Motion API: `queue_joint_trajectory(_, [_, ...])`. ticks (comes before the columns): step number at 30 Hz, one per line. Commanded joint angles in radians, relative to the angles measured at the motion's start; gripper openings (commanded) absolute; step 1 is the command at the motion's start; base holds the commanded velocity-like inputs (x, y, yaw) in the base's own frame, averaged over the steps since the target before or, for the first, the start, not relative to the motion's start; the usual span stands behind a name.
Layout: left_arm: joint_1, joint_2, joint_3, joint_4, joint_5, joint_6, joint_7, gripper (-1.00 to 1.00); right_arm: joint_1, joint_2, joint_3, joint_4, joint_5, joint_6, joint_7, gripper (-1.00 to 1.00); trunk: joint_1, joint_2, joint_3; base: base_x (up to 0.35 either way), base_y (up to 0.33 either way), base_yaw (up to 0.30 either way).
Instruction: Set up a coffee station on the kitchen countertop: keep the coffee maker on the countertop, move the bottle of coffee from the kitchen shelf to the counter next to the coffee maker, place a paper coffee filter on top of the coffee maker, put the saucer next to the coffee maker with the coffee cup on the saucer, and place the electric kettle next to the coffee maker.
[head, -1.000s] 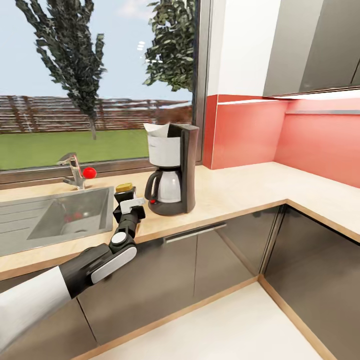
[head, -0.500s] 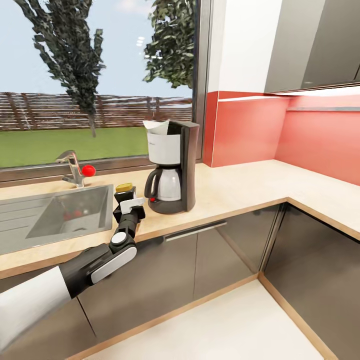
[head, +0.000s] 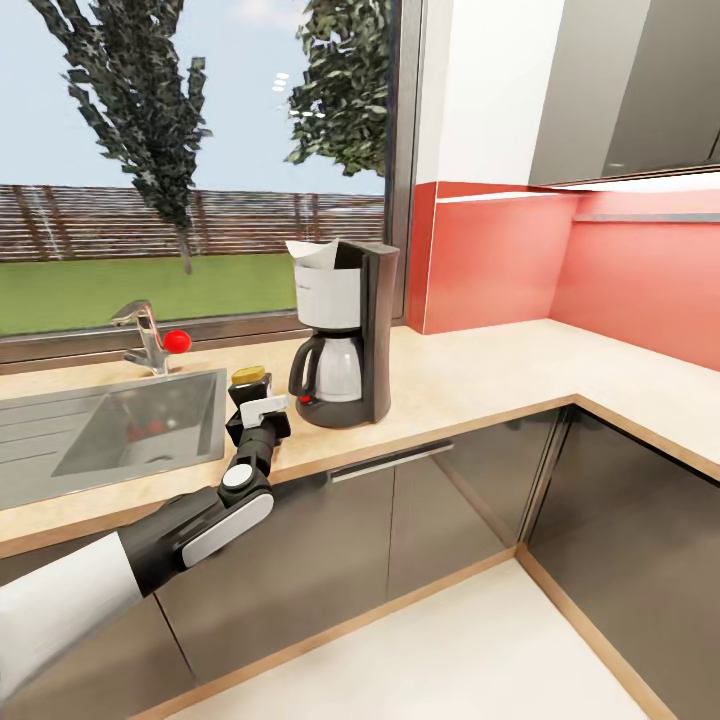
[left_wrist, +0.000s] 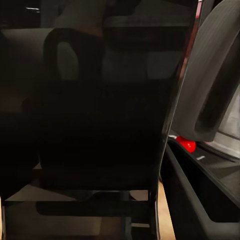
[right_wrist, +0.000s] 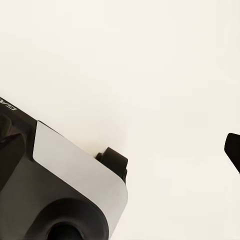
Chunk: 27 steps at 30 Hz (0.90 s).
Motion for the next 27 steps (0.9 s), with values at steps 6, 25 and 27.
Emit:
queue_joint_trajectory(6, [-0.002,0.001,-0.004,-0.001,0.008,-0.008,0.002,-1.00,0.000,0.000,-0.004,0.000,0.006,-0.003,0.004,1.00,0.000,-0.001,-0.004,0.000,0.000,0.000])
queue_joint_trajectory(25, [-0.002,0.001,-0.007,-0.001,0.008,-0.008,0.001,-1.00,0.000,0.000,-0.003,0.000,0.006,-0.003,0.004,1.00,0.000,-0.001,-0.027,0.000,0.000,0.000])
queue_joint_trajectory(27, [-0.002,0.001,-0.007,-0.001,0.008,-0.008,0.001,-1.00,0.000,0.000,-0.003,0.000,0.006,-0.003,0.004,1.00,0.000,-0.001,-0.030,0.000,0.000,0.000])
